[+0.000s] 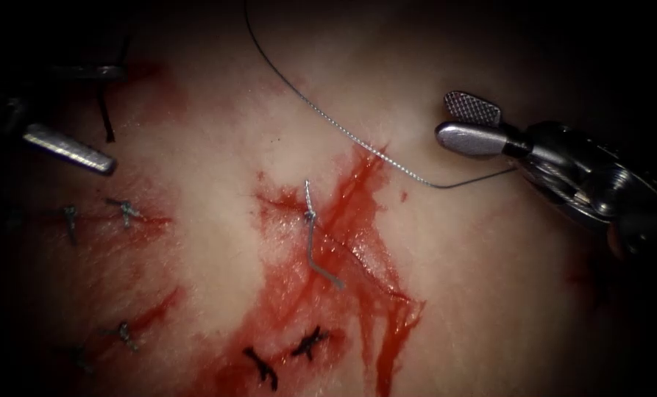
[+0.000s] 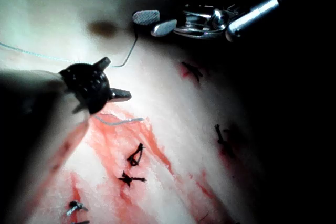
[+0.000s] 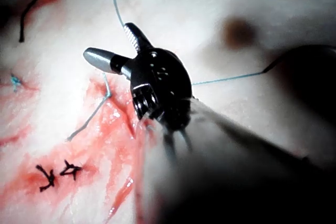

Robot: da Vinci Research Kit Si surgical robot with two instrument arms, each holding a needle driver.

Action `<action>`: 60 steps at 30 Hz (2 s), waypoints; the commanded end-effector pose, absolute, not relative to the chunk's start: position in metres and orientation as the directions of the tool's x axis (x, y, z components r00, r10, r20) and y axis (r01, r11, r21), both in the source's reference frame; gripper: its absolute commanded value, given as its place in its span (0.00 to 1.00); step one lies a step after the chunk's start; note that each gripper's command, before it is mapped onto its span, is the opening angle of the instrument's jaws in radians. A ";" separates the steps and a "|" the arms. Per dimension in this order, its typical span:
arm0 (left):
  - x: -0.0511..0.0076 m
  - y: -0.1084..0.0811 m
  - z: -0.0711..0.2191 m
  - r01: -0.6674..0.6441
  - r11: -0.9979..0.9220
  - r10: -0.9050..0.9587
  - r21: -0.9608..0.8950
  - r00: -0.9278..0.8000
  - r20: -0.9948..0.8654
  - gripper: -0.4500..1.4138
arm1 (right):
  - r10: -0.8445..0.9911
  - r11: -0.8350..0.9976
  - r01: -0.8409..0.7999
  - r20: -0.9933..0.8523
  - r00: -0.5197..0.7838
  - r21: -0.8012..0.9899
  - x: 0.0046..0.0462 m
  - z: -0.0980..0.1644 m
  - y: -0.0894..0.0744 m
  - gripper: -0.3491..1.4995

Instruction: Wound Closure

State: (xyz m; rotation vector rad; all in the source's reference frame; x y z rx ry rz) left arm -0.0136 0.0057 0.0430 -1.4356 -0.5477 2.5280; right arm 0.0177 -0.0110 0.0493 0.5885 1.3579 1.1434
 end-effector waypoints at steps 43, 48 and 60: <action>-0.0258 -0.002 0.062 0.332 -0.898 0.062 -0.288 -0.553 -0.831 0.05 | 0.892 0.398 -0.230 -0.433 -0.130 0.888 0.0191 0.046 -0.012 0.92; -0.0257 -0.001 0.062 0.201 -0.873 0.240 -0.444 -0.615 -0.751 0.00 | 0.891 0.399 -0.232 -0.434 -0.131 0.887 0.0193 0.047 -0.012 0.91; -0.0230 0.007 0.066 -0.152 -0.794 0.600 -0.589 -0.356 -0.717 0.00 | 0.793 0.599 -0.061 -0.582 0.178 0.798 0.0210 0.052 -0.018 0.80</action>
